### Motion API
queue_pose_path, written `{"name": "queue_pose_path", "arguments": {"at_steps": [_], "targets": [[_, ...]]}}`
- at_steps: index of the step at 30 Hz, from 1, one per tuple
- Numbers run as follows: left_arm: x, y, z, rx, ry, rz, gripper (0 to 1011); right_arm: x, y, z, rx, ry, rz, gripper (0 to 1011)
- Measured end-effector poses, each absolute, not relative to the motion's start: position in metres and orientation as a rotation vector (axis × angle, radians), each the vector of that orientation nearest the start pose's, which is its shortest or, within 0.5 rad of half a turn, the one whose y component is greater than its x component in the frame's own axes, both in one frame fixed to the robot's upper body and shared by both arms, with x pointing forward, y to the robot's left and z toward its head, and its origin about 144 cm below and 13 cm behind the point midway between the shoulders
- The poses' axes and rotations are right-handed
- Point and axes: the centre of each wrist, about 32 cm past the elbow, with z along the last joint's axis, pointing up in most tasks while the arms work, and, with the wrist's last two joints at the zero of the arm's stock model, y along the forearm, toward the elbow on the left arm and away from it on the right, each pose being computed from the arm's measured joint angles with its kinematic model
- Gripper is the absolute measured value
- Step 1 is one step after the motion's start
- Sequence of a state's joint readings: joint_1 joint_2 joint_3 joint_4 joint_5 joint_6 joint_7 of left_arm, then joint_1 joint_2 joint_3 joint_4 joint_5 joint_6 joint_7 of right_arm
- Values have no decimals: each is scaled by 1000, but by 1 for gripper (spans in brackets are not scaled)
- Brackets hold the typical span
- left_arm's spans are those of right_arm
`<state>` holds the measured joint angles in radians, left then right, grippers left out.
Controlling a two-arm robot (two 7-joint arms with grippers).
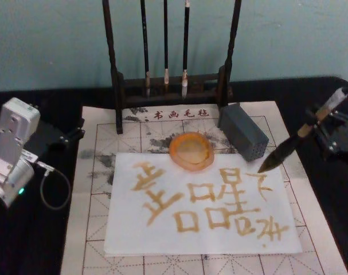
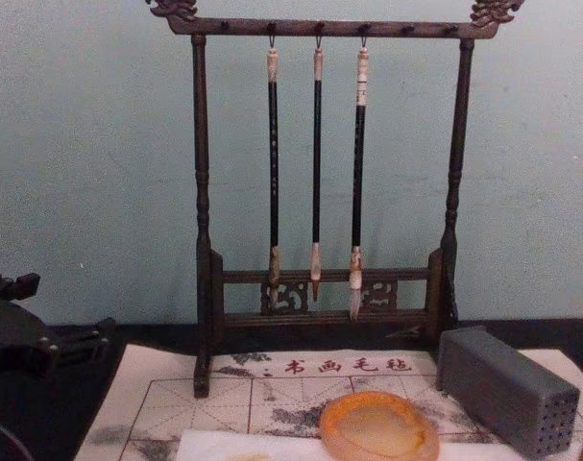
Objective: Pick up the brush from the inkstone, write on the paper, then place the brush back to its original position.
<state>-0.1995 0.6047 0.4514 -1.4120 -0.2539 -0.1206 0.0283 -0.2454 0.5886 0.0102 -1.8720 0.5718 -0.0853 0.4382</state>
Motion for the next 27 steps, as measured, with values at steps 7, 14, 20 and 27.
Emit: {"name": "queue_pose_path", "arguments": {"at_steps": [7,14,20,27], "targets": [[489,310,1140,304,-285,1248,1001,417,-335,1206,138,27,-982,182],[489,310,1140,304,-285,1248,1001,437,-325,1208,205,137,-990,182],[489,310,1140,304,-285,1248,1001,455,-316,1209,259,248,-984,182],[489,310,1140,304,-285,1248,1001,477,-307,1209,295,374,-974,182]]}}
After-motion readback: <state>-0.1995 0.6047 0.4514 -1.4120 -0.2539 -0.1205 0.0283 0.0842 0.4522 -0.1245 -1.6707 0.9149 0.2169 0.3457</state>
